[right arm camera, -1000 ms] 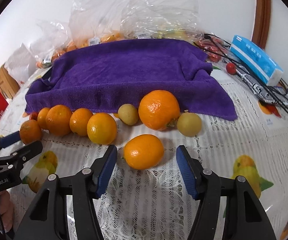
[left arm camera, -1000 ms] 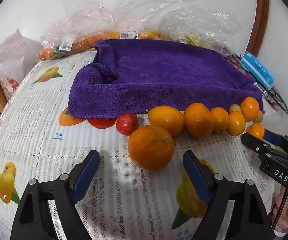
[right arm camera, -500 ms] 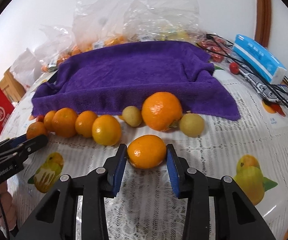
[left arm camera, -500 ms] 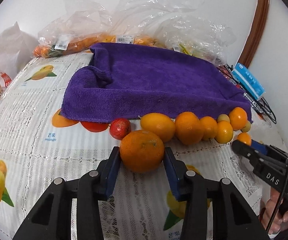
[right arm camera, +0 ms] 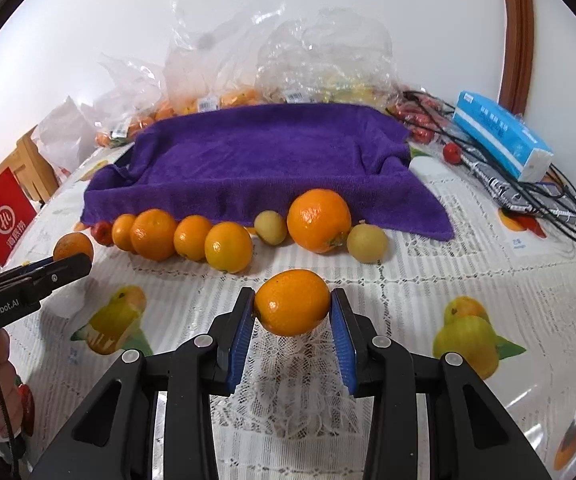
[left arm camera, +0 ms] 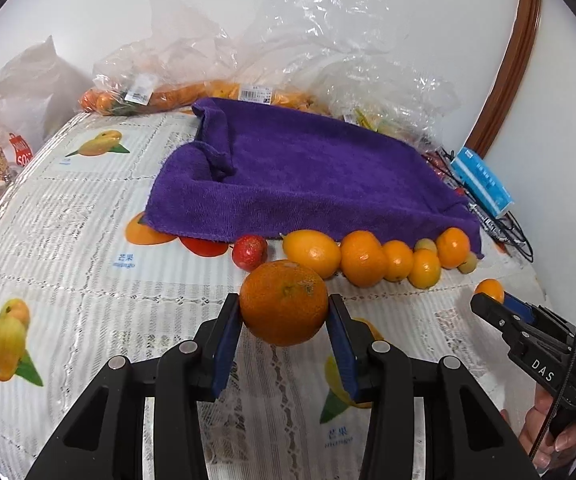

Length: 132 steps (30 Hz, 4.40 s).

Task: Organize fruits
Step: 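Carry the oranges onto the purple towel and open both grippers to release them, then grasp a yellow-green round fruit with the right gripper while the left gripper returns to the row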

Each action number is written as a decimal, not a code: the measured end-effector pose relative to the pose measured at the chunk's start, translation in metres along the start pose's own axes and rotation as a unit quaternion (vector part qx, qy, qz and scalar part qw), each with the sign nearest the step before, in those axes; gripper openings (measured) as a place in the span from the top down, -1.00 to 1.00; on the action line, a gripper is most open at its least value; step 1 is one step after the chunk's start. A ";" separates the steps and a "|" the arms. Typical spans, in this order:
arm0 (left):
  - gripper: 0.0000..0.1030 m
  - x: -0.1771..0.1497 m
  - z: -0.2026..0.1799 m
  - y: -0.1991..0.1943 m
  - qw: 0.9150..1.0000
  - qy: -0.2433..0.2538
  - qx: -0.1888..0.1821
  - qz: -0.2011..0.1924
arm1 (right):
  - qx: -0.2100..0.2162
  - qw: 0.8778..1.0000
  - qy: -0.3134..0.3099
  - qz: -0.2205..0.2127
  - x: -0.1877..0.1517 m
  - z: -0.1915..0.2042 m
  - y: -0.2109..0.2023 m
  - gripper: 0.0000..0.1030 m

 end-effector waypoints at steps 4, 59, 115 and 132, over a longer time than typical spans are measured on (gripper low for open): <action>0.21 0.010 -0.004 -0.014 1.000 0.007 0.002 -0.013 | 0.008 1.000 0.009 -0.010 0.009 -0.001 -0.013 0.26; 0.21 0.108 0.008 0.092 0.999 0.006 0.033 -0.032 | 0.019 0.999 0.023 -0.011 0.113 -0.025 0.088 0.26; -0.09 0.103 0.003 0.062 0.993 0.002 0.038 -0.113 | -0.031 0.998 0.031 -0.036 0.074 -0.057 0.048 0.01; -0.15 0.054 0.022 0.022 0.993 -0.005 0.043 -0.106 | -0.005 1.000 0.025 0.018 0.033 -0.062 0.054 0.42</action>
Point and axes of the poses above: each gripper's, at about its wrist camera, not at the fingertips, and y roughly the way its jaws point, z to its left, x to its top, the point moved 6 cm from there along y, roughly the way its jaws point, and after that the axes turned 3 degrees about -x, right-handed, at the moved point
